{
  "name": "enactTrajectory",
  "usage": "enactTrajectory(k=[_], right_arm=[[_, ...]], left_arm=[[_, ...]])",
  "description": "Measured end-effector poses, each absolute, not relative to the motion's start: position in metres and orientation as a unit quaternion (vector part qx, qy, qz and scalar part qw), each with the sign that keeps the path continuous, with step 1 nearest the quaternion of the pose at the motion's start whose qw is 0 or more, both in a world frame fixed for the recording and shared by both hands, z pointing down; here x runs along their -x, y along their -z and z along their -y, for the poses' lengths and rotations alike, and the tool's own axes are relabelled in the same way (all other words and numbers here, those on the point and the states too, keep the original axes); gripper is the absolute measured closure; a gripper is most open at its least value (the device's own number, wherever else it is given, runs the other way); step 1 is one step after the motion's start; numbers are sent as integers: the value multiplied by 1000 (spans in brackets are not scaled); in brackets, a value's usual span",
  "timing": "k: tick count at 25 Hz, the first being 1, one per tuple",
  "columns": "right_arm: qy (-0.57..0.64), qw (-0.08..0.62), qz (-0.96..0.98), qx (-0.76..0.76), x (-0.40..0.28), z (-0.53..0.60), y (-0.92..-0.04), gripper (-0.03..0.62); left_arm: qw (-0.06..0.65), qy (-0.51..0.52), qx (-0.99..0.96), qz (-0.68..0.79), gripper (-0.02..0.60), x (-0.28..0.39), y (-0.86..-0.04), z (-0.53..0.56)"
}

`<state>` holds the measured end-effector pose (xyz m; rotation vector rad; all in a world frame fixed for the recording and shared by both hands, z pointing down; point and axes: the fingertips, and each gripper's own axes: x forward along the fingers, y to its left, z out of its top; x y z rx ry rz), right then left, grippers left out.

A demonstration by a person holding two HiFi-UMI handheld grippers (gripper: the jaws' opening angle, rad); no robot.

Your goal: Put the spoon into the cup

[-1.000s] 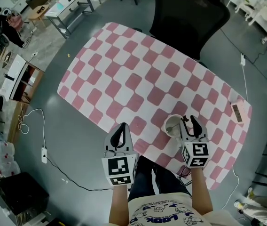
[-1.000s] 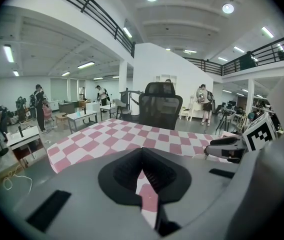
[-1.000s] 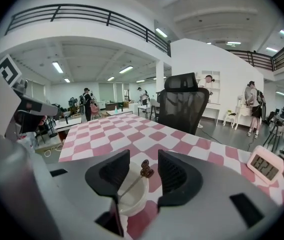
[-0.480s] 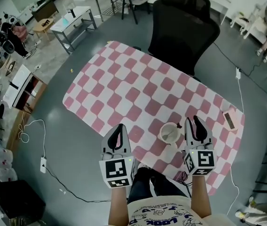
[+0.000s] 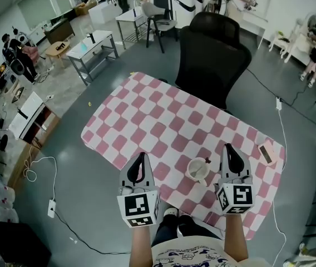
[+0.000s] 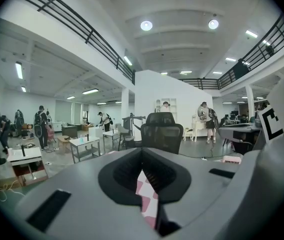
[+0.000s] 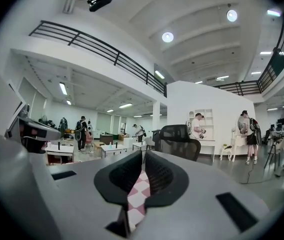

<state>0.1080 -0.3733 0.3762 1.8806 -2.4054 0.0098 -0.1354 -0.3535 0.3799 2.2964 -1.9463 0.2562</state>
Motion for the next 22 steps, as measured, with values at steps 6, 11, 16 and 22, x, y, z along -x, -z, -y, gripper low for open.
enactTrajectory(k=[6, 11, 16, 22], right_arm=[[13, 20, 785, -619, -109, 362, -348, 568], [17, 0, 785, -619, -108, 354, -329, 573], [26, -8, 787, -616, -106, 347, -319, 576], [29, -8, 787, -616, -107, 339, -317, 579]], left_arm=[[38, -67, -760, 645, 571, 136, -353, 345], [22, -54, -762, 645, 571, 137, -334, 338], [10, -46, -762, 645, 571, 137, -324, 333], [6, -42, -766, 642, 571, 132, -320, 328]])
